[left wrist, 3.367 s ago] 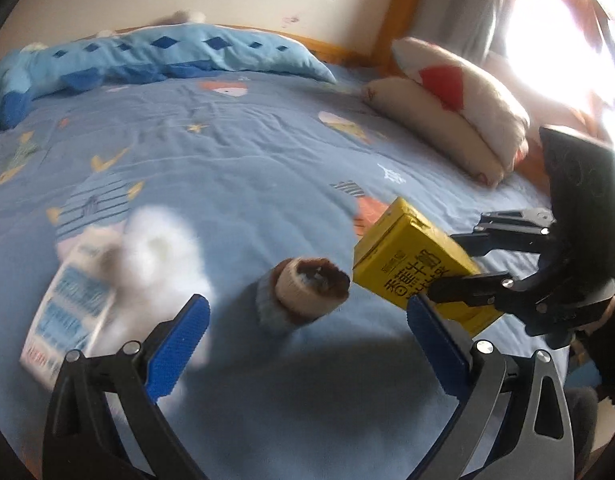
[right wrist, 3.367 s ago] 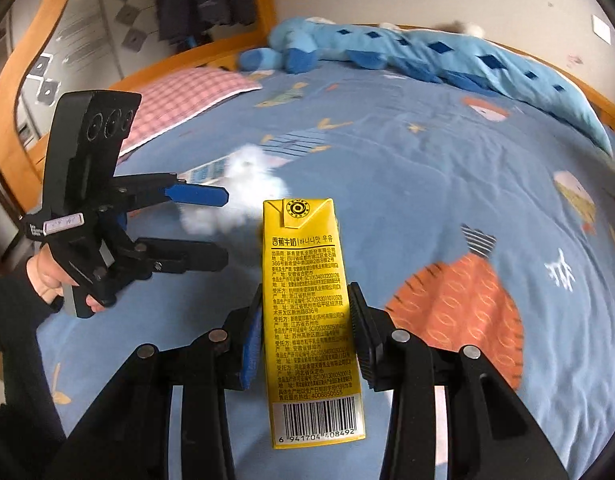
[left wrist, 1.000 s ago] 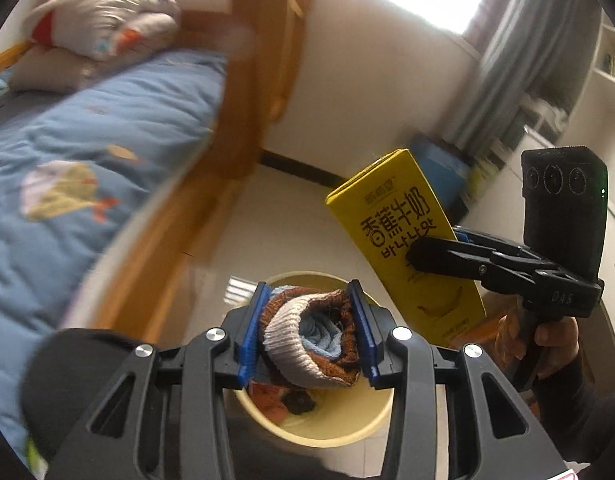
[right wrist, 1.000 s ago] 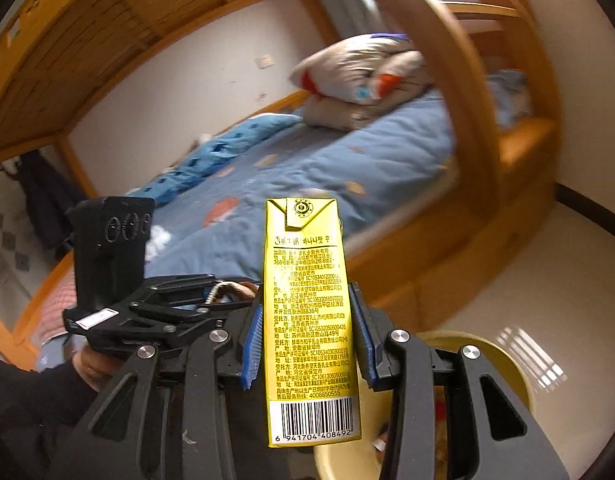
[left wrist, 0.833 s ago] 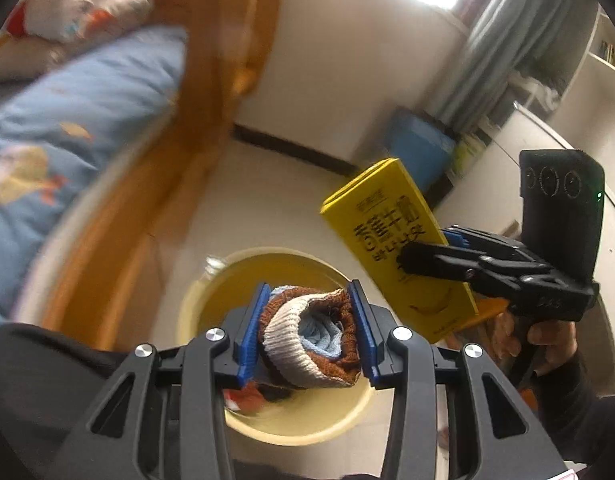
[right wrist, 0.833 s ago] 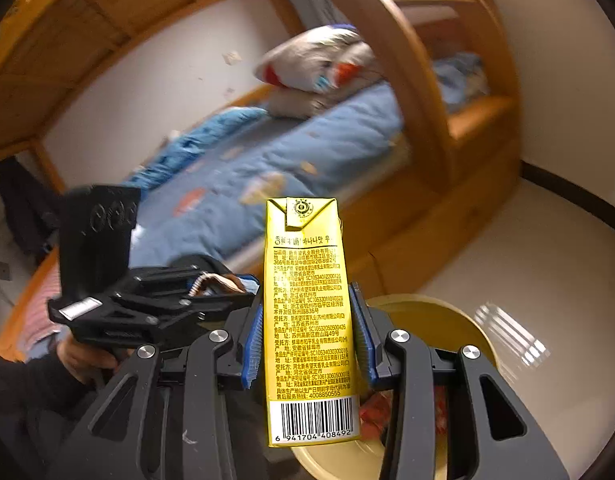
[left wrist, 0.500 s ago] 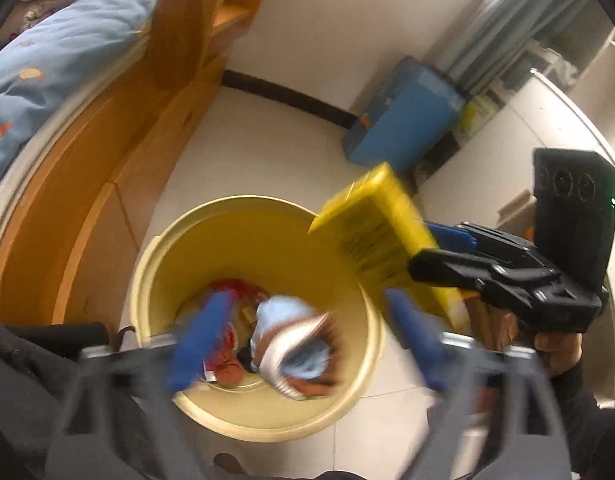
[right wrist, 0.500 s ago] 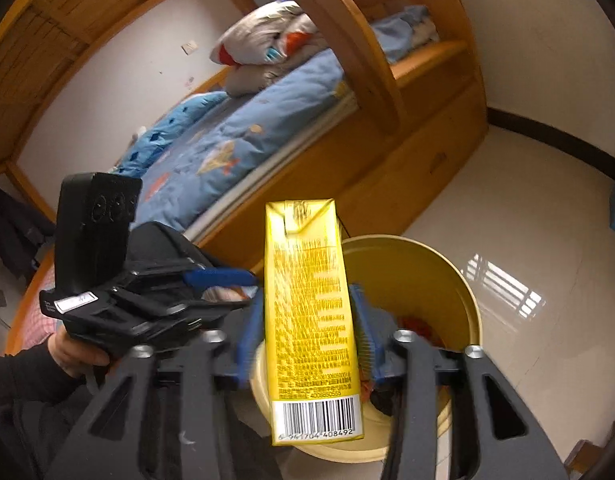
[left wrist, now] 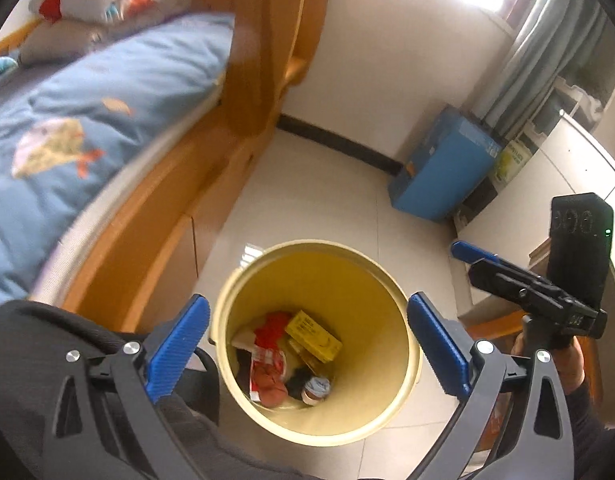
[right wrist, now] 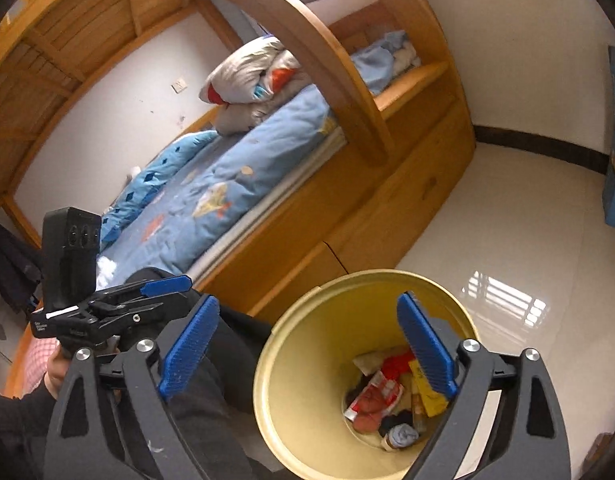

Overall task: Collect trash
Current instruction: 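Return both tools toward the white milk carton and fluff on the quilt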

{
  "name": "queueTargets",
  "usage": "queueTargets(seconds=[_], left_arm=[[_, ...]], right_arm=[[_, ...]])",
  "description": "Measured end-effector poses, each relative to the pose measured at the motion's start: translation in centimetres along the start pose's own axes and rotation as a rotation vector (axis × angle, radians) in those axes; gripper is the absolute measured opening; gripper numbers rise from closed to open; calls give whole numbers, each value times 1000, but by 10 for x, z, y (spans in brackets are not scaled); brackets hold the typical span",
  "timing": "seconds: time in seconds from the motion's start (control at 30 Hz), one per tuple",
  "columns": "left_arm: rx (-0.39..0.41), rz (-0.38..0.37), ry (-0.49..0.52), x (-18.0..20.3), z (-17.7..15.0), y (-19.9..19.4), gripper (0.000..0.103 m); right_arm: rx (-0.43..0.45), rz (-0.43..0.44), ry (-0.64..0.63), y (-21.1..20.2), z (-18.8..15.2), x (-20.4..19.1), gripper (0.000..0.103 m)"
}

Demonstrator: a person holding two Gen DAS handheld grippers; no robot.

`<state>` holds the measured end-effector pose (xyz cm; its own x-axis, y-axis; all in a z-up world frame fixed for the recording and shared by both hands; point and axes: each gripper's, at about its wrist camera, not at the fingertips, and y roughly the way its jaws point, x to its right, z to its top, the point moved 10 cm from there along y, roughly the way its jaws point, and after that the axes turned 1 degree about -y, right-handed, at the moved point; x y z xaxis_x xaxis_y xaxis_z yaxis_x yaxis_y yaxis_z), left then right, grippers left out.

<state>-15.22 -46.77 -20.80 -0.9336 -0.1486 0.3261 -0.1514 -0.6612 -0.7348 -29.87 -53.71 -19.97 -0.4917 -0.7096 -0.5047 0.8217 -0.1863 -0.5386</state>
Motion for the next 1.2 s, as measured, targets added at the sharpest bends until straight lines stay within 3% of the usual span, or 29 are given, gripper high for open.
queueTargets(seconds=[0.3,0.5,0.77,1.03,1.2], left_arm=[[112,67,10,-24,11,-51,99],[208,143,-34,-69,16,-102,99],[334,337,-192,-176,-8,-200,99],[375,559,-316,-281,-47,-284,99],[418,680,-370,-339,-63,-335,99]], right_arm=[[-44,63,-107,34,12,-67,91],[-35,145,-202,58,31,-133,94],[-93,348,-337,122,35,-250,94],[-183,532,-486,189,8,-374,94],[-235,590,-544,229,-6,-438,94]])
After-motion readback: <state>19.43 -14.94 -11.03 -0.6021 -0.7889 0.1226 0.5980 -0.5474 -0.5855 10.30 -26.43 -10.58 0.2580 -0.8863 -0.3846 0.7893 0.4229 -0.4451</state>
